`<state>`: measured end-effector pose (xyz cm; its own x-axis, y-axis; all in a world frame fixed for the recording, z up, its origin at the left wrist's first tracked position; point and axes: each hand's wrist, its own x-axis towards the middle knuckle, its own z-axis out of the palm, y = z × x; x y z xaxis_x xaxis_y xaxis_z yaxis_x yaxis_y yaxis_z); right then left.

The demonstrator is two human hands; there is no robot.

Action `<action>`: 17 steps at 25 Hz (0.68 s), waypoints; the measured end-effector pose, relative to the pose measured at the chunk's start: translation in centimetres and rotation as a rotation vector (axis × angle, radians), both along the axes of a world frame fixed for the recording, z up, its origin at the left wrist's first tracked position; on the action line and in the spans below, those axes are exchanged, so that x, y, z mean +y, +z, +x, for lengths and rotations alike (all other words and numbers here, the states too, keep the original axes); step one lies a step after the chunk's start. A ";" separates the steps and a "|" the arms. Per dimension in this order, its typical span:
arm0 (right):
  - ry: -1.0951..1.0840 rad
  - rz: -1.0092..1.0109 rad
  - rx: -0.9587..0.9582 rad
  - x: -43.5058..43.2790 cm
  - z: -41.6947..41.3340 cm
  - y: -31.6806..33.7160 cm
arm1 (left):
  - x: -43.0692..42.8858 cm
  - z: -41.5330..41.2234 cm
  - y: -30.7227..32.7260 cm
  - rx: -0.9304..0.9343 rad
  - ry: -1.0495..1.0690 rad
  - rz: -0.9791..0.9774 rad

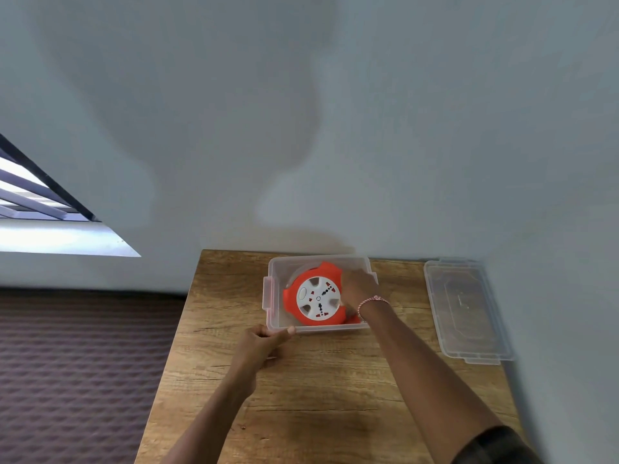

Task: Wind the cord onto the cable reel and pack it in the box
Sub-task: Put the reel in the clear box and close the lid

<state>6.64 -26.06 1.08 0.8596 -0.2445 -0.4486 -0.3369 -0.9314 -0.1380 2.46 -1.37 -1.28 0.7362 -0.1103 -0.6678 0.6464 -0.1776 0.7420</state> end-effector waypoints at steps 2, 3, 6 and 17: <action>-0.087 0.038 -0.216 -0.6 -0.9 0.8 | -0.1 0.1 -0.3 -0.128 0.046 0.166; -0.145 0.095 -0.348 -1.0 -1.7 1.4 | -0.2 0.2 -0.4 -0.225 0.099 0.264; -0.268 0.225 -0.730 -2.4 -5.2 2.7 | -0.9 0.5 0.6 -0.597 0.208 0.455; -1.312 0.287 -0.658 -12.9 -22.4 -6.1 | -15.8 -6.3 -3.5 -1.020 -1.188 0.453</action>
<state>-15.77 -38.97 -5.00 0.1654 -0.9557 -0.2434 -0.6966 0.0615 -0.7148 -3.81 -17.15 -4.77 0.5172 -0.8476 -0.1184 -0.7044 -0.5001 0.5037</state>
